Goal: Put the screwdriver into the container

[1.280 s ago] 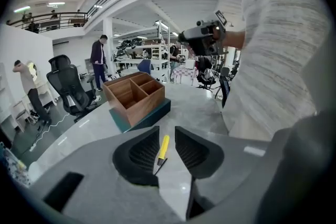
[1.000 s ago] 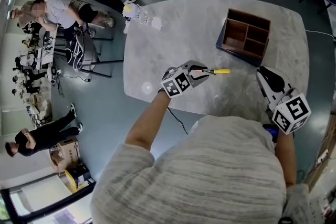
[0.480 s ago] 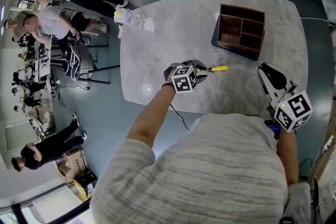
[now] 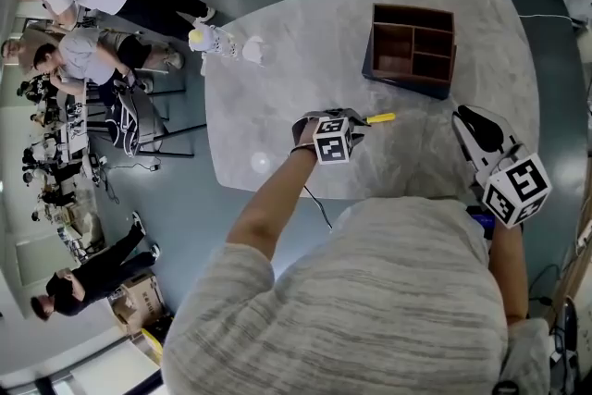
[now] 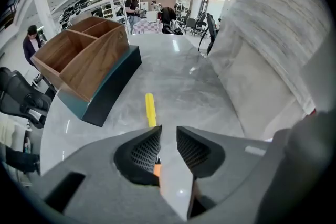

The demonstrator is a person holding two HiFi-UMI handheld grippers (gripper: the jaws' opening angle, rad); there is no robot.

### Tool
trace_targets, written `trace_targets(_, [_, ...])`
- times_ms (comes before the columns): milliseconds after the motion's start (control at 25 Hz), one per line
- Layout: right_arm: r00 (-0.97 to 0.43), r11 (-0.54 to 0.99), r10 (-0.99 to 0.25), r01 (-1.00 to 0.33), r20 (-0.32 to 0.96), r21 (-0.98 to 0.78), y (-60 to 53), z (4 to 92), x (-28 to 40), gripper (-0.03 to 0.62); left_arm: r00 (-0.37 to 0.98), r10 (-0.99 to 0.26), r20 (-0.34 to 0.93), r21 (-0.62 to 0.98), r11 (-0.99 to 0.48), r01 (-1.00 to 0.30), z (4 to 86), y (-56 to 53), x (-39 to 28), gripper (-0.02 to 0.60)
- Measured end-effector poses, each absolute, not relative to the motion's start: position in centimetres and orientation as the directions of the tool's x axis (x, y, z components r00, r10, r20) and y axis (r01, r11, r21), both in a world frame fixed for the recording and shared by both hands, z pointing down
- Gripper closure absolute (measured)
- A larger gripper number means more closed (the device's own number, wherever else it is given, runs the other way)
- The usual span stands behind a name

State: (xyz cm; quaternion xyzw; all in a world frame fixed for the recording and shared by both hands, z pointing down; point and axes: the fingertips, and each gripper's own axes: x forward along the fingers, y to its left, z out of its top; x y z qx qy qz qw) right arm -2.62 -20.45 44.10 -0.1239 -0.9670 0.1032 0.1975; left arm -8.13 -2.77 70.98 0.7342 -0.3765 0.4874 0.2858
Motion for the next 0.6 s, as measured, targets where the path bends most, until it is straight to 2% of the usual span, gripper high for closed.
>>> trace_targets(600, [-0.892, 0.950, 0.261, 0.171, 0.369, -0.260, -22.2, 44.3, -0.8, 0.579, 0.213, -0.251, 0.944, 0.075, -0.466, -0.882, 73.0, -6.5, -7.6, 0.472])
